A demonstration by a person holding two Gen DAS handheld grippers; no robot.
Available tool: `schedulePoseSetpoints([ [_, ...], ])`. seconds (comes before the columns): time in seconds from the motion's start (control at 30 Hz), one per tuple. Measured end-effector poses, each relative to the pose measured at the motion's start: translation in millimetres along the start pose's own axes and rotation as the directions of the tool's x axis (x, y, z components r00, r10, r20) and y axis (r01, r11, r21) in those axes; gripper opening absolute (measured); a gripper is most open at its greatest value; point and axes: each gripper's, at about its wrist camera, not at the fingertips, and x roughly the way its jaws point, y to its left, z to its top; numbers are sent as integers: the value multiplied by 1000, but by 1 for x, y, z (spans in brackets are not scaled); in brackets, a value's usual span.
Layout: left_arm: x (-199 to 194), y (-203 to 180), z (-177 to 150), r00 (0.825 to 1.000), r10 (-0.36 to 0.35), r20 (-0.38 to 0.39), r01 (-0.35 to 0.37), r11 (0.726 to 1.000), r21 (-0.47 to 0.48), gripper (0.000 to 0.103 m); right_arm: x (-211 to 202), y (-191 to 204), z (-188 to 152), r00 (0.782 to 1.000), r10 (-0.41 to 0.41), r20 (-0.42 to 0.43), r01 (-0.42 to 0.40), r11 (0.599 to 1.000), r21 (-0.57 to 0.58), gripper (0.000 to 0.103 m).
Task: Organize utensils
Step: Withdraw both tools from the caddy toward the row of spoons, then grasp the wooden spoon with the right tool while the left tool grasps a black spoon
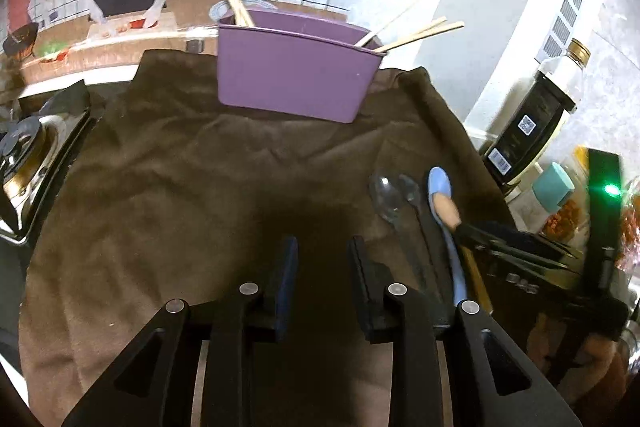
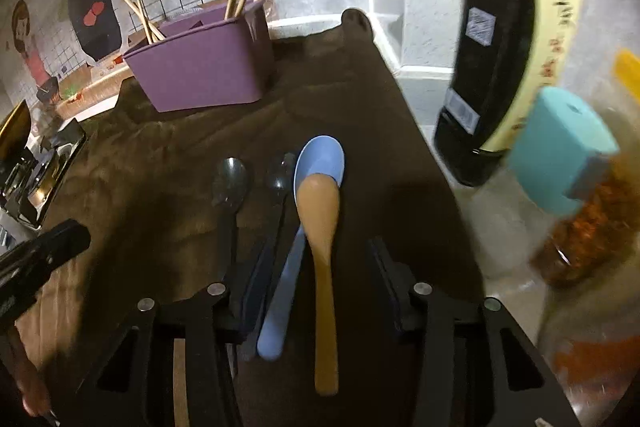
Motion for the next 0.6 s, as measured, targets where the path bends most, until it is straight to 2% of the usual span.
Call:
schedulePoseSetpoints([
  [0.1,4,-5,2,1000,22,3,-22,1000,1,34,14,1,10,1000,-13,-19,12,999,-32,44],
  [0.27,10,-5,0,998,53,-24,-54,999,-3,35,30,1,18,998,3,-64,-6,999,-45,44],
  [0.37,16,0,-2,998,33,-52,-35,999,-24,35,36,4,15,997,-17,-81,12,998,-55,39],
  [0.43,17,2,-2,998,16,-53,-18,999,-34,35,33,3,14,997,-28,-76,24,998,-52,26],
  [0.53,22,-1,2,998,-13,-68,11,999,-35,38,16,-6,10,999,-9,-48,10,1000,7,26],
  [0.6,29,-6,5,997,-30,-76,28,999,-30,46,-1,-11,5,1000,-1,-18,2,999,32,26],
])
